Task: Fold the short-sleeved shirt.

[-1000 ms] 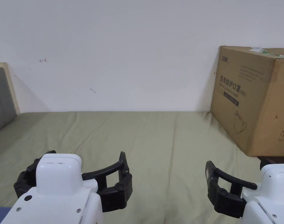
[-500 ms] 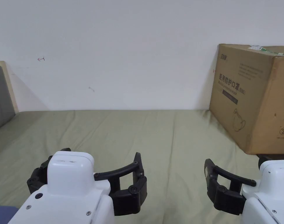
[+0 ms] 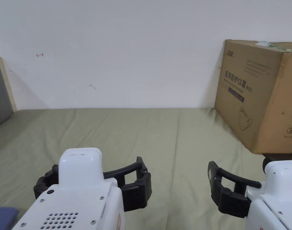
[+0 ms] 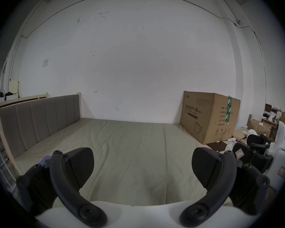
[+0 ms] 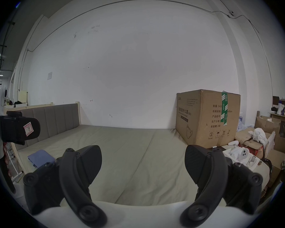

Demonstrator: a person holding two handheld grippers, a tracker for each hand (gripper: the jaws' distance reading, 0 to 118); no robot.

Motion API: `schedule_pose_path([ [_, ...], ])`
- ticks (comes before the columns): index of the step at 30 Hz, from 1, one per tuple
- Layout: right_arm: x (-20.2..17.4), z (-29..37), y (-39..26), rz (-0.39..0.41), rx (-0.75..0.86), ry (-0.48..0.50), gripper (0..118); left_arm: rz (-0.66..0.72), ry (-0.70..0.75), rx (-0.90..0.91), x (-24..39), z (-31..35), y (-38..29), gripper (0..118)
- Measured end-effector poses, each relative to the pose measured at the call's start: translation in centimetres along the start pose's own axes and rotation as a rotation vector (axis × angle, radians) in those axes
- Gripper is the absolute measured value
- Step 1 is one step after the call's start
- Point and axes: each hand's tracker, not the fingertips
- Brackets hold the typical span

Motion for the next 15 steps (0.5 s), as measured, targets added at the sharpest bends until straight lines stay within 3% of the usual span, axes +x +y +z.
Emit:
schedule_pose_path([
  [15, 0.3, 0.6, 0.6, -0.004, 0.010, -0.019, 105, 0.064, -0.041, 0.006, -0.2, 0.8, 1.8, 118],
])
